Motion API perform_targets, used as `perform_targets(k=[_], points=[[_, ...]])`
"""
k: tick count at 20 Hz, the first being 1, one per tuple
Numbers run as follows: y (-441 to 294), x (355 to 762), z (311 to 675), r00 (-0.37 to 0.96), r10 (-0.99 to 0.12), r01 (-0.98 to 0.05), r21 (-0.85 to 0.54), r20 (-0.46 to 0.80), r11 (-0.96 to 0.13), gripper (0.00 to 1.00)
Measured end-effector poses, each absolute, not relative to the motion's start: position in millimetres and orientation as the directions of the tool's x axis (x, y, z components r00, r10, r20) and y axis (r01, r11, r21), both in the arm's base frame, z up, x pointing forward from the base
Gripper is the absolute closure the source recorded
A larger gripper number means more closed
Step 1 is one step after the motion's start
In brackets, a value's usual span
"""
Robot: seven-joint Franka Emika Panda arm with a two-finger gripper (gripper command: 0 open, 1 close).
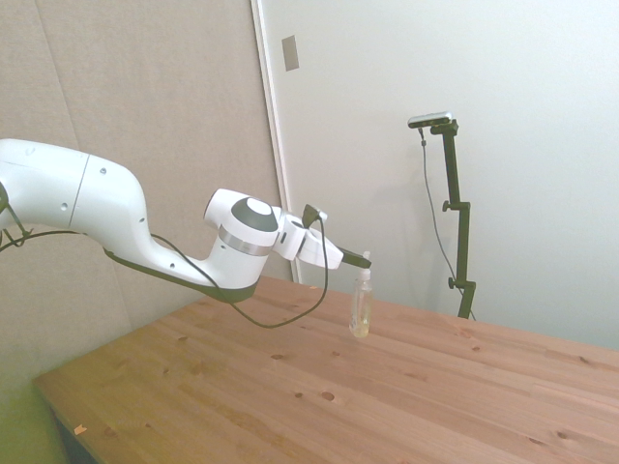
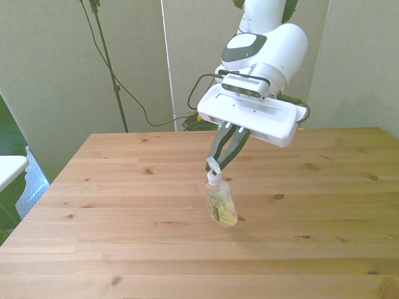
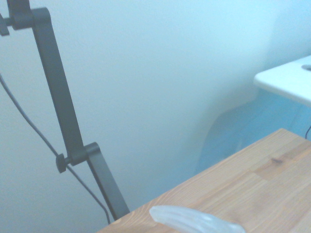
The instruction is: Stand the sanitizer
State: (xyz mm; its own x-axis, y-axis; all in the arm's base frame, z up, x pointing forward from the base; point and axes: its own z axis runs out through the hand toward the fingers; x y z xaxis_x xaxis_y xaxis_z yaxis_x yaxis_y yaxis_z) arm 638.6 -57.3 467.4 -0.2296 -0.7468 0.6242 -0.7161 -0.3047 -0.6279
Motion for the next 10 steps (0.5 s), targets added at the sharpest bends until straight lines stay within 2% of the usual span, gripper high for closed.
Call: perform_targets(k=[4,8,9,10], points=[[-45.0,626.4,436.7,-0.257,-0.728,-0.715,-0.632,0.636,-0.300,1.00],[-43.8,621.5,426.2,-0.264,-0.722,-0.714,-0.633,0.640,-0.300,1.00],[-42.9,621.5,424.3,-0.264,-0.720,-0.714,-0.632,0.642,-0.301,0.00],[-41.9,621.3,422.4,-0.263,-0.719,-0.715,-0.630,0.643,-0.302,0.00]])
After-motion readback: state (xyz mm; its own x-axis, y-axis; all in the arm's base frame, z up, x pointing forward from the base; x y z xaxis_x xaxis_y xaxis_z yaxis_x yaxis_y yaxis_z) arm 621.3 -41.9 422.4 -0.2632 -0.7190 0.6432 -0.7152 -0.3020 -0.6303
